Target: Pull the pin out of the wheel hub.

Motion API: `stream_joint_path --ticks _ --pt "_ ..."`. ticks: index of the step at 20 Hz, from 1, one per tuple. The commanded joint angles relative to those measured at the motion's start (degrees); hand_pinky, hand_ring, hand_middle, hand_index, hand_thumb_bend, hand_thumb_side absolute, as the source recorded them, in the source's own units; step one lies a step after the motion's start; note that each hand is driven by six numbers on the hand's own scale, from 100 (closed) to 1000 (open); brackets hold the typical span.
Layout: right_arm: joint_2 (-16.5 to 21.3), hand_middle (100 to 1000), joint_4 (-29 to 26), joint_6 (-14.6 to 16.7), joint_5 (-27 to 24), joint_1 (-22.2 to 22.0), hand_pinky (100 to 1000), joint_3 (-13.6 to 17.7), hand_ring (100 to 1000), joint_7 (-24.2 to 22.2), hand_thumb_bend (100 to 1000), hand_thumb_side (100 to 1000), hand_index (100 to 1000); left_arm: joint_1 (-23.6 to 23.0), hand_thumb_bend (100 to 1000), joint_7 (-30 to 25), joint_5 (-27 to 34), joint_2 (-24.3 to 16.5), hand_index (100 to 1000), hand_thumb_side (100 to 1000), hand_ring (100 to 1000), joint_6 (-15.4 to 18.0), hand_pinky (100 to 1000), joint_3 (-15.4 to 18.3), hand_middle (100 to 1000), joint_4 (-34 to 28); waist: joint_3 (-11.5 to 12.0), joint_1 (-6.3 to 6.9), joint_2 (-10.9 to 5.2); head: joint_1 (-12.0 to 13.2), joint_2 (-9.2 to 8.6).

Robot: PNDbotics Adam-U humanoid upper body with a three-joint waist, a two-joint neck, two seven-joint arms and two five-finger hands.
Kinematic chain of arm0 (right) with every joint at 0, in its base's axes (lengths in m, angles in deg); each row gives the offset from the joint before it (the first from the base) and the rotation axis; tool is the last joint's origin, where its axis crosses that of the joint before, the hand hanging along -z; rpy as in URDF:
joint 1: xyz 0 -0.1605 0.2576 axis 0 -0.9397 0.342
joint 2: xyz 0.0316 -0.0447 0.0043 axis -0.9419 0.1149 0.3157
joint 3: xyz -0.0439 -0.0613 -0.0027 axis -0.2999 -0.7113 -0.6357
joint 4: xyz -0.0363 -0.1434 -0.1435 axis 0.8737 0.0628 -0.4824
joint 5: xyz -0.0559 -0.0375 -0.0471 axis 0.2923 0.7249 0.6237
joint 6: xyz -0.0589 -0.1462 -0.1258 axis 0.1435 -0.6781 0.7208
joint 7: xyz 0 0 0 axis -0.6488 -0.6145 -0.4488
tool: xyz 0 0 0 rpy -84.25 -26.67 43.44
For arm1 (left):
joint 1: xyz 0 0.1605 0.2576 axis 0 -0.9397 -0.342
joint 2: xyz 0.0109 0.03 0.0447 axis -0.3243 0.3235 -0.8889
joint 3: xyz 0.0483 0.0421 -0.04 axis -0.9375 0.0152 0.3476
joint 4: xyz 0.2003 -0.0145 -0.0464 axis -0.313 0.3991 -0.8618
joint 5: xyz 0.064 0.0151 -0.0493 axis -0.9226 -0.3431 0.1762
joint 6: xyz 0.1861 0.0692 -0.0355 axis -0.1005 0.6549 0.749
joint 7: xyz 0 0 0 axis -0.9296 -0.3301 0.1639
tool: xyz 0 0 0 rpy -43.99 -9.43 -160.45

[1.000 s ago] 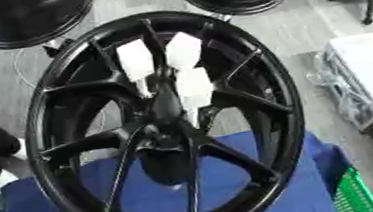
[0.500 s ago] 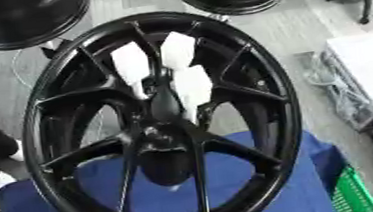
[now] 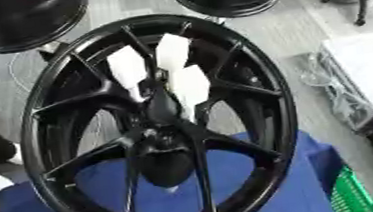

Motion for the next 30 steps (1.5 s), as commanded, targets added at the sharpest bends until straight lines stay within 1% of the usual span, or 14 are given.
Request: stream_joint_path --ticks 1,3,5,7,8,10,12,13,15,17,21,24,27,30 --pt "0.68 866 -0.99 -0.06 4.1 1.83 866 -2.74 830 -4.78 272 551 920 0.05 197 0.12 -0.2 -2.17 744 873 737 -0.08 642 0.56 709 -0.73 -0.08 0.07 -1.54 -0.19 0.45" --pt "0.6 865 -0.99 0.15 6.11 2.47 871 -4.7 837 -9.01 285 560 917 -0.01 200 0.18 -0.11 -2.07 744 866 738 -0.04 642 0.68 709 -0.59 -0.06 0.06 -1.68 -0.3 0.64" --pt "0.14 858 -0.99 0.49 7.52 3.16 871 -6.06 836 -11.63 296 562 915 -0.08 198 0.6 -0.08 -1.91 742 866 738 -0.05 641 0.97 707 -0.41 -0.08 0.06 -1.78 -0.35 0.73" --pt "-0.14 853 -0.83 -0.24 7.91 3.59 871 -7.43 825 -13.1 247 571 921 -0.13 200 0.83 -0.06 -1.9 742 866 738 -0.06 641 0.99 707 -0.4 -0.11 0.1 -1.86 -0.3 0.8" --pt "-0.2 852 -0.68 -0.96 7.64 3.8 871 -8.17 823 -13.75 238 576 921 -0.2 199 0.87 -0.05 -1.9 742 865 738 -0.05 641 0.99 707 -0.41 -0.15 0.14 -1.91 -0.35 0.86" --pt "-0.24 844 -0.88 -1.72 7.02 4.35 865 -9.46 816 -14.71 258 571 919 -0.41 199 1.03 -0.03 -1.95 741 865 738 -0.06 641 1.12 707 -0.37 -0.37 0.21 -2.01 -0.45 1.12" --pt "-0.47 834 -0.96 -1.92 6.38 4.69 849 -10.38 803 -14.88 265 567 920 -0.47 197 1.1 0.03 -1.99 741 866 738 -0.06 641 1.12 706 -0.36 -0.49 0.26 -2.07 -0.36 1.28" --pt "-0.6 830 -0.98 -2.03 6.14 4.85 844 -10.74 799 -14.69 283 558 919 -0.49 197 1.08 0.04 -1.98 741 867 739 -0.06 641 1.07 706 -0.37 -0.51 0.3 -2.09 -0.25 1.27" --pt "-0.92 825 -0.98 -2.28 6.12 5.09 831 -11.45 788 -13.84 315 543 918 -0.59 196 1.02 0.05 -1.94 741 868 739 -0.07 640 1.02 706 -0.37 -0.51 0.4 -2.1 0.1 1.25" --pt "-1.21 816 -0.98 -2.62 6.51 5.15 821 -12.01 774 -13.08 327 531 911 -0.68 196 1.01 0.05 -1.91 741 869 739 -0.08 640 1.02 706 -0.37 -0.49 0.47 -2.07 0.32 1.18" --pt "-1.91 789 -0.3 -3.19 6.98 5.17 801 -12.94 747 -12.13 306 519 889 -0.69 196 0.94 0.07 -1.86 740 869 739 -0.09 640 0.96 705 -0.41 -0.38 0.52 -1.94 0.47 1.11" --pt "-2.33 791 0.08 -2.31 7.65 5.27 802 -13.61 750 -13.02 308 519 889 -0.65 196 0.92 0.05 -1.84 739 869 739 -0.1 639 0.95 705 -0.43 -0.26 0.49 -1.8 0.45 1.06" --pt "-2.84 788 0.73 -1.39 8.64 5.3 801 -14.06 750 -13.79 305 517 859 -0.62 196 0.85 0.05 -1.83 733 869 739 -0.1 639 0.89 704 -0.49 -0.07 0.47 -1.65 0.42 1.06" --pt "-3.48 786 1.88 -0.61 9.72 5.57 804 -14.14 753 -13.58 308 491 851 -0.53 197 0.78 0.1 -1.71 727 870 740 -0.12 639 0.82 702 -0.5 0.23 0.54 -1.38 0.17 0.76"
